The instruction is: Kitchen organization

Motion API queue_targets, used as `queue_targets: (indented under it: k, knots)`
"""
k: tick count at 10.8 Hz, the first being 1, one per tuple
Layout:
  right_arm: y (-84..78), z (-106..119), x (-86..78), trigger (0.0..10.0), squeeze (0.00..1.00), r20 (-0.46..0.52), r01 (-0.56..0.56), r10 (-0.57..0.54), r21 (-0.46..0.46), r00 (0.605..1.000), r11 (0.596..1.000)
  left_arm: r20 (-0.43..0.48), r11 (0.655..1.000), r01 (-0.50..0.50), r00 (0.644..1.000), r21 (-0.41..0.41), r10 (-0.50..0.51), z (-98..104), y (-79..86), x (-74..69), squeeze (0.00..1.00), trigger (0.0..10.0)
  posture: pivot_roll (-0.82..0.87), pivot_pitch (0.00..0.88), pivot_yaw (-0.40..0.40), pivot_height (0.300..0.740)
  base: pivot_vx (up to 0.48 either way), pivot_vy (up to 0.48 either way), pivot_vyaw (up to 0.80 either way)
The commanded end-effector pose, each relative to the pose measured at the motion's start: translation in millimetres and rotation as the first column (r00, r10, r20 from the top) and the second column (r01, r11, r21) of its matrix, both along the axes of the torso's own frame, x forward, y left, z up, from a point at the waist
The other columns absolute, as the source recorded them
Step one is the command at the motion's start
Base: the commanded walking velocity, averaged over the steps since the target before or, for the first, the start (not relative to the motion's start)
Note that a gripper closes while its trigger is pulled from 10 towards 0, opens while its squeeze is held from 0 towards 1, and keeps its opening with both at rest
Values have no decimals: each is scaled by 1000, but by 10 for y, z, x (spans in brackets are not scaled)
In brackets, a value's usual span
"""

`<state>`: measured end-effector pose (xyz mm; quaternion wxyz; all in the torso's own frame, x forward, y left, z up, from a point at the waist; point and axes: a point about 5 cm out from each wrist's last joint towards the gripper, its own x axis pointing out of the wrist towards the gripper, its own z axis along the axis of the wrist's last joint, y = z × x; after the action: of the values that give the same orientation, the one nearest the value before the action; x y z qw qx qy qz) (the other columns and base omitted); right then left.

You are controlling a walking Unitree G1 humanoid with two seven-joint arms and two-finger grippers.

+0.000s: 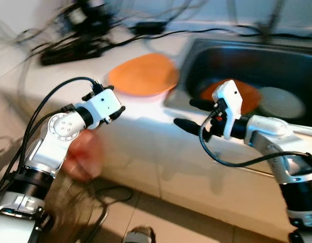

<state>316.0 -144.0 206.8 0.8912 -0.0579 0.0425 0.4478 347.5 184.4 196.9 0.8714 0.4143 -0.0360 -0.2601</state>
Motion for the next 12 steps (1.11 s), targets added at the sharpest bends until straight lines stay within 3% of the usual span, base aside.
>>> queue_targets:
  k: [1, 2, 3, 4, 6, 7, 12]
  knots:
    - [-7, 264, 41, 10000, 0, 128, 30, -40, 80, 991, 996, 72, 1000, 0, 997, -29, 2, 128, -5, 23, 0, 10000, 175, 119, 135, 740, 0, 0, 0]
    - [-13, 427, 65, 10000, 0, 192, 57, -91, 178, 977, 982, 145, 998, 12, 989, -56, -4, 202, -39, 10, 0, 10000, 170, 115, 135, 740, 0, 0, 0]
    - [-8, 571, 69, 10000, 0, 228, 71, -137, 274, 964, 959, 273, 994, 26, 962, -105, 4, 332, -83, -32, 0, 10000, 168, 116, 135, 740, 0, 0, 0]
    - [12, 595, 59, 10000, 0, 233, 68, -144, 305, 962, 950, 339, 982, 7, 939, -188, 58, 409, -95, -61, 0, 10000, 165, 115, 134, 740, 0, 0, 0]
    - [-9, 643, 100, 10000, 0, 246, 124, -229, 376, 942, 918, 280, 900, -16, 948, -436, 152, 449, -114, -72, 0, 10000, 159, 110, 131, 740, 157, 0, 0]
    - [-44, 734, 152, 10000, 0, 278, 195, -329, 417, 902, 888, 298, 840, -18, 931, -542, 212, 560, -130, -76, 0, 10000, 150, 103, 126, 740, 439, 0, 0]
    - [-108, 762, 213, 10000, 0, 280, 254, -402, 443, 872, 860, 285, 832, -36, 930, -554, 230, 591, -110, -68, 0, 10000, 148, 96, 125, 740, 438, 0, 0]
